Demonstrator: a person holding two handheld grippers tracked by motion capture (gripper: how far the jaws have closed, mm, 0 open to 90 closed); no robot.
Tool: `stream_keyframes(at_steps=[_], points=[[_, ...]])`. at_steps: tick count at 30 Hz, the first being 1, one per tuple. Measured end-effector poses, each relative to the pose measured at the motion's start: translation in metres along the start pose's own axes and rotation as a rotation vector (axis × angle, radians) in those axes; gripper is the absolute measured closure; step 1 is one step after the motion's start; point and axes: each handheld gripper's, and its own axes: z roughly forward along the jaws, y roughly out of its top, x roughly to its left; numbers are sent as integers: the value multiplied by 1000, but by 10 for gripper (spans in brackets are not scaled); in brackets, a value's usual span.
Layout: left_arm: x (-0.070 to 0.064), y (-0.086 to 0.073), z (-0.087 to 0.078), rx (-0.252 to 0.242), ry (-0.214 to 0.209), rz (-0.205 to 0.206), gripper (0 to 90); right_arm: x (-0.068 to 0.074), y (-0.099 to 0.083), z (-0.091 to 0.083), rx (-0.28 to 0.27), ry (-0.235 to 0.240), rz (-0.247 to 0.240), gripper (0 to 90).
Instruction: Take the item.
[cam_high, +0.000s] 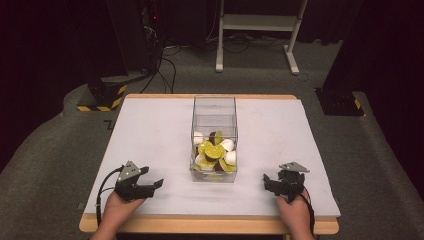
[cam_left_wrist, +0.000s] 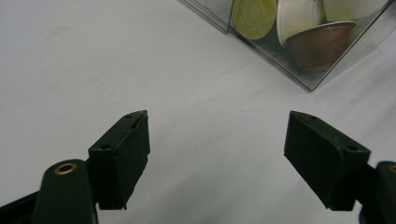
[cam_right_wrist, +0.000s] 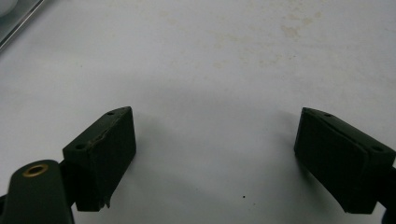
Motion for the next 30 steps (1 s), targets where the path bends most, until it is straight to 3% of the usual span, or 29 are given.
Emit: stream_keyframes(at_steps=[2, 4, 7, 15, 17, 23, 30], points=[[-2, 1, 1, -10, -6, -12, 232, 0, 0, 0, 0, 0, 0, 127], [-3, 2, 2, -2, -13, 2, 235, 0, 0, 0, 0, 0, 0, 128], [-7, 2, 3, -15, -21, -23, 238, 0, 0, 0, 0, 0, 0, 127], [-10, 10, -2, -28, -43, -13, 256, 0, 0, 0, 0, 0, -1, 127], [-12, 13, -3, -47, -53, -39, 258, 0, 0, 0, 0, 0, 0, 128], [-17, 21, -8, -76, -78, -52, 266, 0, 0, 0, 0, 0, -1, 127], [-26, 28, -9, -85, -98, -33, 284, 0, 0, 0, 0, 0, -1, 128]])
